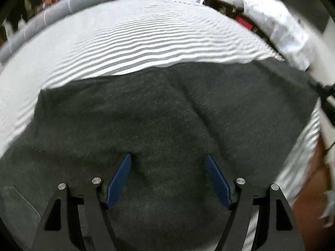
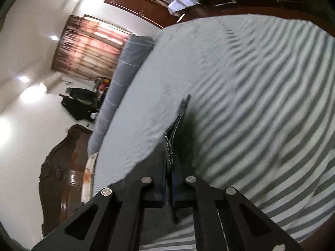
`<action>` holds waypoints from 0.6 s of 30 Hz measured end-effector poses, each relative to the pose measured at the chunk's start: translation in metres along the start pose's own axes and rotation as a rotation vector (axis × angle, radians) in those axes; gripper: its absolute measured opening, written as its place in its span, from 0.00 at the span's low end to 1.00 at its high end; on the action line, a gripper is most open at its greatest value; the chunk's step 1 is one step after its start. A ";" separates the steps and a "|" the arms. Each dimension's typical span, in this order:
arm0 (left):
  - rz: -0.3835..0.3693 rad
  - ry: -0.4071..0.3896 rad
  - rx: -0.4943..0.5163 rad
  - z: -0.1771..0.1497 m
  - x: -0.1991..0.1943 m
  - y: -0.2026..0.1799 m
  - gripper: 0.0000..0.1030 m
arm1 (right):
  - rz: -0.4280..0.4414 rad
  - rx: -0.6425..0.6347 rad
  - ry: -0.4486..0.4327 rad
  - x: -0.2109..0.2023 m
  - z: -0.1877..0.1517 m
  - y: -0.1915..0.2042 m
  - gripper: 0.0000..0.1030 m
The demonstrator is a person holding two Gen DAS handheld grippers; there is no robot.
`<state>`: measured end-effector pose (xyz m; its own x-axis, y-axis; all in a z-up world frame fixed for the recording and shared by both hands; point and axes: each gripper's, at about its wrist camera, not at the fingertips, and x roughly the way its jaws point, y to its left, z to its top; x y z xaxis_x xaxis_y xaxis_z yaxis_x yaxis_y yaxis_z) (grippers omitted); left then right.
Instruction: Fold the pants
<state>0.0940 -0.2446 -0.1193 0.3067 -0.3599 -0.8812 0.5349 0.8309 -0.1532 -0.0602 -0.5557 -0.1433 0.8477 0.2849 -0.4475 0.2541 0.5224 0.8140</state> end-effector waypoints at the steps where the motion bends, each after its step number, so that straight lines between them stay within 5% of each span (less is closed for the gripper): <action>1: -0.024 -0.003 -0.022 0.000 -0.006 0.006 0.72 | 0.007 -0.009 0.000 0.001 -0.001 0.010 0.05; 8: -0.115 -0.070 -0.167 -0.018 -0.083 0.083 0.72 | 0.097 -0.116 0.088 0.045 -0.024 0.104 0.05; 18: -0.087 -0.131 -0.345 -0.068 -0.149 0.195 0.72 | 0.146 -0.279 0.366 0.164 -0.121 0.207 0.05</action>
<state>0.0991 -0.0003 -0.0477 0.3821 -0.4677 -0.7970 0.2737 0.8810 -0.3858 0.0750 -0.3038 -0.0925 0.6330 0.6095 -0.4773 -0.0326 0.6370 0.7702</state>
